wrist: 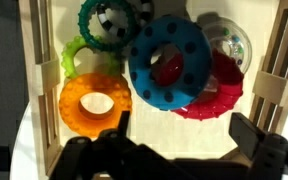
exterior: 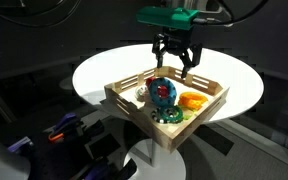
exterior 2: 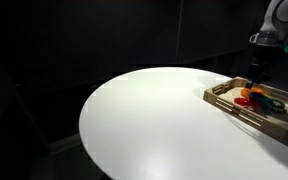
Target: Move the tray to the right then put the blue ring on the table
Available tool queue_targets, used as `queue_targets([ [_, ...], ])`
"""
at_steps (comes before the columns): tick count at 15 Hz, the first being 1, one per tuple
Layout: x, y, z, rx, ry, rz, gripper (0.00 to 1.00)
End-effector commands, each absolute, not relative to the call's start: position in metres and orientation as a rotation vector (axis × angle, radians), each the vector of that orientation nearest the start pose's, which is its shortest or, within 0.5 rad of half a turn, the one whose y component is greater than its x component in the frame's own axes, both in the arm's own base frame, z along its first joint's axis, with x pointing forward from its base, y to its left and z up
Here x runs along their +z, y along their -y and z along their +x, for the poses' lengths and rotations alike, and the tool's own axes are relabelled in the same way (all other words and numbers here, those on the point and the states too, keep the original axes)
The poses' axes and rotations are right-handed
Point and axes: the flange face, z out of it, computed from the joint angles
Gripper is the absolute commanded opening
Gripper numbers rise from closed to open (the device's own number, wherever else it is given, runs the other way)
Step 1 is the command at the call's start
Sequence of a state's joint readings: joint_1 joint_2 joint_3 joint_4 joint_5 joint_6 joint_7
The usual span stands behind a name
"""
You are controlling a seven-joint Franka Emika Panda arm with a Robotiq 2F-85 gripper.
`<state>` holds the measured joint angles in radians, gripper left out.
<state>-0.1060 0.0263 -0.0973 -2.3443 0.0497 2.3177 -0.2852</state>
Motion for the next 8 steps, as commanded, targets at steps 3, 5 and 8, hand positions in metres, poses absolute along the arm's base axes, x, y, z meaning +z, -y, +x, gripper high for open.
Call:
queue_targets([
  [3, 0.31, 0.087, 0.475, 0.168, 0.111, -3.061, 1.0],
  [5, 0.305, 0.083, 0.472, 0.197, 0.121, -3.065, 1.0],
  [8, 0.297, 0.077, 0.469, 0.207, 0.133, -3.069, 1.0],
])
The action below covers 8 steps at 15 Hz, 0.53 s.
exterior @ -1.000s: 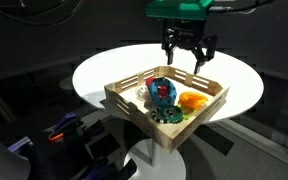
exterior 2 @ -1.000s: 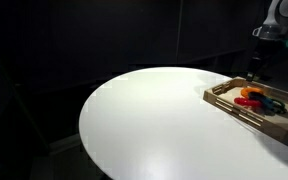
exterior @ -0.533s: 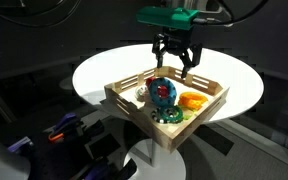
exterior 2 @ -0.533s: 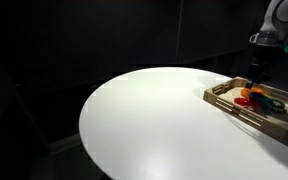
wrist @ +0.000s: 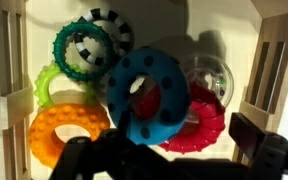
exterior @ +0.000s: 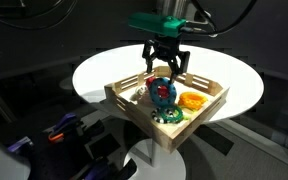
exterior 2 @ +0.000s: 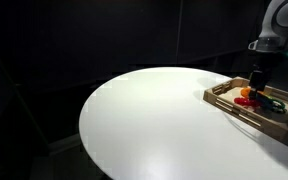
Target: Move the tray to the right then put the blue ring on the table
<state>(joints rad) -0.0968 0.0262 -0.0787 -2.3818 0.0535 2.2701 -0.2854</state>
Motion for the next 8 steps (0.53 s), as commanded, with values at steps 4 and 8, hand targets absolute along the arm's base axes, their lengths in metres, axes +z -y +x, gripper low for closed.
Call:
queue_targets([
  [4, 0.2927, 0.0732, 0.4683, 0.199, 0.149, -3.078, 0.56],
  [8, 0.2994, 0.0718, 0.4701, 0.154, 0.165, -3.088, 0.25],
])
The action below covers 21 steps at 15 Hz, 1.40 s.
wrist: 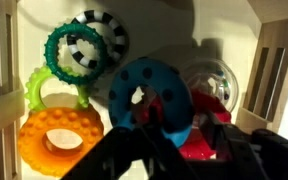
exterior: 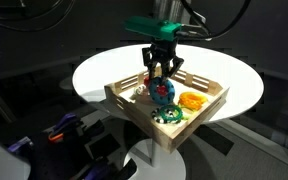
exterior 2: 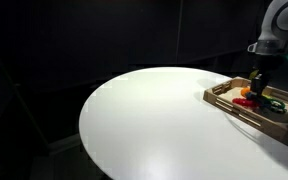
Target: Move the tray to the right then put the blue ring on the table
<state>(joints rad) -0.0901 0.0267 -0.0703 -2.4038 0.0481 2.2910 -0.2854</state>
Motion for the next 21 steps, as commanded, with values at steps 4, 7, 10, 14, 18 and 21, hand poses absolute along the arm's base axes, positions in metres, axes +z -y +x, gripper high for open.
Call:
queue_targets([
  [4, 0.309, 0.063, 0.473, 0.111, 0.196, -3.088, 0.09],
  [7, 0.32, 0.049, 0.475, 0.082, 0.245, -3.091, 0.09],
  [10, 0.333, 0.032, 0.478, 0.045, 0.306, -3.092, 0.09],
  [14, 0.35, 0.006, 0.482, -0.008, 0.395, -3.085, 0.09],
  [18, 0.363, -0.021, 0.487, -0.059, 0.486, -3.068, 0.09],
  [21, 0.367, -0.043, 0.492, -0.093, 0.558, -3.047, 0.09],
])
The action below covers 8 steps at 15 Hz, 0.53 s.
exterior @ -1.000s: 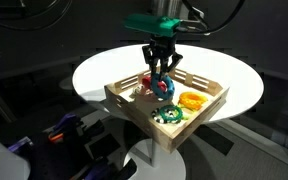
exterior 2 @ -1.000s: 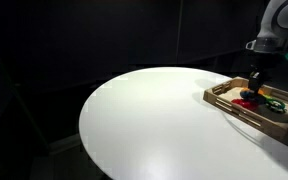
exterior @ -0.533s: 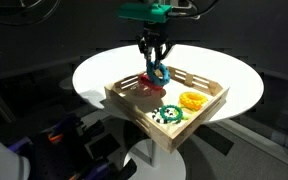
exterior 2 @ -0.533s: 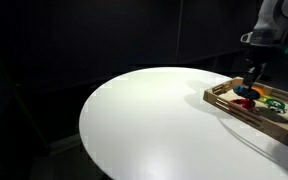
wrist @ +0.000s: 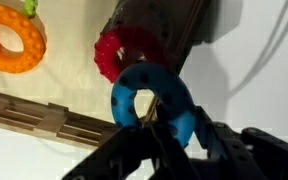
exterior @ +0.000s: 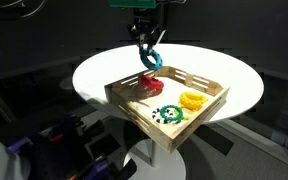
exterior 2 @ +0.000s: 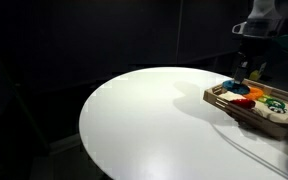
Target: Move the tray to the right then put the blue ring on the table
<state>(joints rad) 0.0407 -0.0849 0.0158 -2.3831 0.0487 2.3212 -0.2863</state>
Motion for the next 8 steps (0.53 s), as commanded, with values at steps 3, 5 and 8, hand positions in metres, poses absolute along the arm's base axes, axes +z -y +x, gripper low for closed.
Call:
queue_targets([
  [3, 0.365, -0.065, 0.494, -0.126, 0.637, -3.015, 0.09],
  [5, 0.362, -0.08, 0.493, -0.153, 0.69, -2.98, 0.09],
  [8, 0.353, -0.1, 0.491, -0.172, 0.766, -2.913, 0.09],
])
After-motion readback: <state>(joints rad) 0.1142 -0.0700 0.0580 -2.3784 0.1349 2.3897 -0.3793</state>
